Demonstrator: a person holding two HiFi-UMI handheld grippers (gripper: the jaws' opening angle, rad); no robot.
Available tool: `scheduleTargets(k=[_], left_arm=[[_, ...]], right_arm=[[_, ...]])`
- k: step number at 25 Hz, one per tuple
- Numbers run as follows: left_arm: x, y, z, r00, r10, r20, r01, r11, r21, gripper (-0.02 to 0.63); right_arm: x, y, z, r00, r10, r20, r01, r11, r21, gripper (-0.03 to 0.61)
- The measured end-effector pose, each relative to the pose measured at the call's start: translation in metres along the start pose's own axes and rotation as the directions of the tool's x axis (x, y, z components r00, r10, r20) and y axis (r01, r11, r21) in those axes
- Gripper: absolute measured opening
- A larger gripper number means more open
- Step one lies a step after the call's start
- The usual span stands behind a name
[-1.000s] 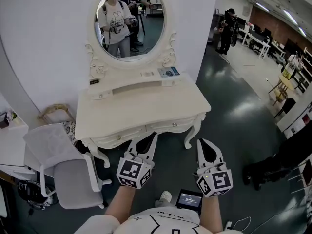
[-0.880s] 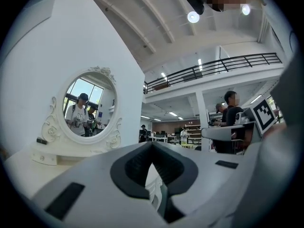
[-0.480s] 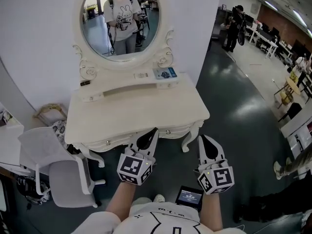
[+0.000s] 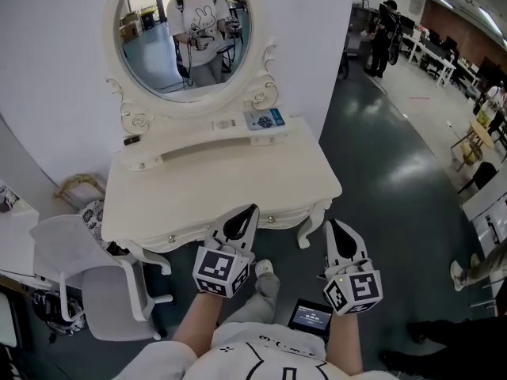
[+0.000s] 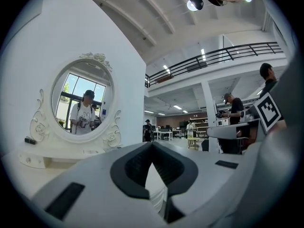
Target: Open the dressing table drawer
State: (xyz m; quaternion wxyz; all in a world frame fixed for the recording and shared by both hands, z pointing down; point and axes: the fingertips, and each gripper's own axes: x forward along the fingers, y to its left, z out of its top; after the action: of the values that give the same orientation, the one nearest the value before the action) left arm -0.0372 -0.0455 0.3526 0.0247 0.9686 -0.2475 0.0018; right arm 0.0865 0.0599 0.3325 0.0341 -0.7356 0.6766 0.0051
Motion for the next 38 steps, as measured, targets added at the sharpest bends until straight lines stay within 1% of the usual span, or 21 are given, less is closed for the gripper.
scheduleTargets(k=[7, 18, 24, 28, 34, 38], left_arm=[[0.054, 0.021, -0.009, 1.0, 0.01, -0.01, -0.01, 1.0, 0.012, 0.012], [0.153, 0.068, -0.015, 0.998, 0.063, -0.011, -0.064, 0.997, -0.038, 0.012], [0.203, 0.101, -0.023, 0.995, 0.096, -0.033, -0.098, 0.992, -0.075, 0.012], [0.234, 0.116, -0.029, 0.994, 0.103, -0.048, -0.107, 0.99, -0.087, 0.012], [0.265, 0.134, -0.036, 0.992, 0.102, -0.069, -0.109, 0.989, -0.099, 0.013], [0.273, 0.143, -0.045, 0.988, 0.122, -0.09, -0.131, 0.986, -0.105, 0.013]], right_arm=[[0.043, -0.035, -0.006, 1.0, 0.002, -0.006, -0.002, 1.0, -0.017, 0.017], [0.139, -0.097, -0.015, 0.998, 0.042, -0.045, -0.043, 0.999, -0.031, 0.017], [0.198, -0.125, -0.02, 0.994, 0.073, -0.078, -0.077, 0.996, -0.05, 0.017], [0.231, -0.142, -0.024, 0.992, 0.085, -0.098, -0.09, 0.995, -0.051, 0.017], [0.268, -0.159, -0.037, 0.987, 0.096, -0.132, -0.102, 0.994, -0.037, 0.017], [0.281, -0.167, -0.049, 0.982, 0.11, -0.153, -0.115, 0.993, -0.023, 0.017]])
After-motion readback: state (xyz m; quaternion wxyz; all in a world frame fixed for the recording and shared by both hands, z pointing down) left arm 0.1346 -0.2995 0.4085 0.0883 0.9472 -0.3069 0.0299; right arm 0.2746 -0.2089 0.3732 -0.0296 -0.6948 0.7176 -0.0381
